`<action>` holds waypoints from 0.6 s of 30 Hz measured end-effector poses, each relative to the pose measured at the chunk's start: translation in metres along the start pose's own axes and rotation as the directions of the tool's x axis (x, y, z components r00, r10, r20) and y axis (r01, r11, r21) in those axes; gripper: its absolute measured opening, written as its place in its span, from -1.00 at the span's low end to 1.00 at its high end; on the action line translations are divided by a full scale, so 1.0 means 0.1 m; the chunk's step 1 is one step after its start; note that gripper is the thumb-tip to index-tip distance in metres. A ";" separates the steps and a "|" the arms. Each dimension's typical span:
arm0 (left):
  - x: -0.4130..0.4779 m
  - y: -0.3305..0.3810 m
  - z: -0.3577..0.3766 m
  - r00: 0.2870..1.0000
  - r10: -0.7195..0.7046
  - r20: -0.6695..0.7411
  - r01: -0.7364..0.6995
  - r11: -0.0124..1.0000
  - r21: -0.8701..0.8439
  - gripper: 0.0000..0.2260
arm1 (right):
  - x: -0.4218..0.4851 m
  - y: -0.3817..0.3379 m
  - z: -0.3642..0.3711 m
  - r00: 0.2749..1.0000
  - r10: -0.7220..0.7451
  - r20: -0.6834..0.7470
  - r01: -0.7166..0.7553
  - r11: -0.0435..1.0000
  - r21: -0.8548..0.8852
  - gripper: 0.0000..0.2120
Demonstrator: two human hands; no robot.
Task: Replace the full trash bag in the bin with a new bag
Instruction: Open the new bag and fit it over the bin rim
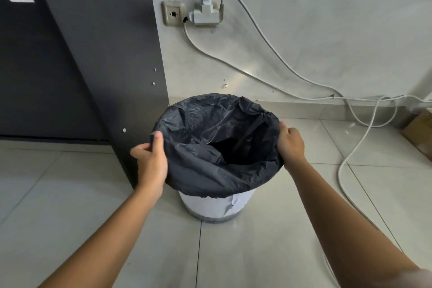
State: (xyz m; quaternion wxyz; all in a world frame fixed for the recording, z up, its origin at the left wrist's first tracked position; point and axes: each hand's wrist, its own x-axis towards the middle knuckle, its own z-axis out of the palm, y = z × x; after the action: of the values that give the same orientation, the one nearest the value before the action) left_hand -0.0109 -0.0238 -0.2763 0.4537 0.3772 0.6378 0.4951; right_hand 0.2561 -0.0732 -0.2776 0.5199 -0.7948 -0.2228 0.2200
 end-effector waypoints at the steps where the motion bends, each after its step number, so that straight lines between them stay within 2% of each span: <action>1: -0.13 -0.02 0.01 0.999 0.047 -0.002 -0.046 0.999 0.023 -0.62 | -0.02 0.00 0.01 0.999 0.047 -0.007 -0.046 0.998 0.035 -0.59; 4: -0.25 -0.02 0.05 0.983 0.167 -0.074 -0.167 0.986 -0.004 -0.69 | -0.07 0.03 0.02 0.966 0.254 0.049 -0.257 0.915 0.312 -0.73; 5: -0.22 -0.01 0.06 0.981 0.166 -0.105 -0.172 0.984 -0.053 -0.70 | -0.09 0.05 0.03 0.949 0.305 0.080 -0.311 0.864 0.397 -0.76; 7: -0.07 -0.02 0.09 0.988 0.067 -0.138 -0.092 0.978 -0.189 -0.62 | -0.11 0.08 0.06 0.929 0.352 0.110 -0.358 0.788 0.501 -0.77; 10: 0.13 -0.06 0.11 0.989 -0.062 -0.132 0.026 0.966 -0.257 -0.54 | -0.20 0.07 0.09 0.911 0.398 0.105 -0.389 0.751 0.534 -0.77; 14: 0.22 -0.07 0.06 0.990 -0.049 -0.134 0.019 0.977 -0.215 -0.52 | -0.32 0.06 0.12 0.916 0.393 0.085 -0.367 0.733 0.573 -0.69; 18: 0.15 -0.16 0.00 0.991 -0.045 -0.129 0.038 0.998 -0.059 -0.54 | -0.43 0.05 0.11 0.909 0.411 0.069 -0.376 0.739 0.559 -0.51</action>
State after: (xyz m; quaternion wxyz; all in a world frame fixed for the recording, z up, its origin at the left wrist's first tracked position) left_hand -0.0156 -0.0134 -0.2946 0.4315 0.3177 0.6597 0.5269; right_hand 0.2159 -0.0919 -0.2816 0.6778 -0.6417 0.0403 0.3566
